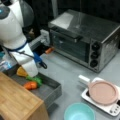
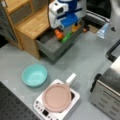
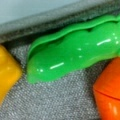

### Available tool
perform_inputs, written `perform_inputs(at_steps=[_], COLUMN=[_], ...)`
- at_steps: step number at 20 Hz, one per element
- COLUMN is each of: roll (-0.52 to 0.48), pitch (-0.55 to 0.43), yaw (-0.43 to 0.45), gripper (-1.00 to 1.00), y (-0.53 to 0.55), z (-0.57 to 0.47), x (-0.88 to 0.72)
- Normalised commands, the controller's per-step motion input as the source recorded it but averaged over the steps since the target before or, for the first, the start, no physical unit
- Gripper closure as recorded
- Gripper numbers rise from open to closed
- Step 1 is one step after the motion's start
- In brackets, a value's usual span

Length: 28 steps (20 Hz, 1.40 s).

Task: Open the drawer. Pick up the carrot. Put the carrots in the drawer.

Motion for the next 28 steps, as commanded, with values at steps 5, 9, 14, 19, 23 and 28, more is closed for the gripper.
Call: perform_inputs(at_steps=[5,9,14,19,23,28], roll=[-0.008,-0.08,-0.081,-0.029,0.057,0.078], pitch=[0.007,0.033,0.036,0.039,0.025,0.018], yaw=[-0.407,-0.39,-0.37,-0.29,-0.334,-0.341], gripper=[-1.0,-1.0,-1.0,-1.0,-1.0,-1.0], y=[0.34,0.32,0.3,0.31,0.34,0.39], z=[0.07,0.03,-0.01,0.03,0.09,0.1], x=[-0.27,-0.18,-0.08,0.0,0.07,0.13])
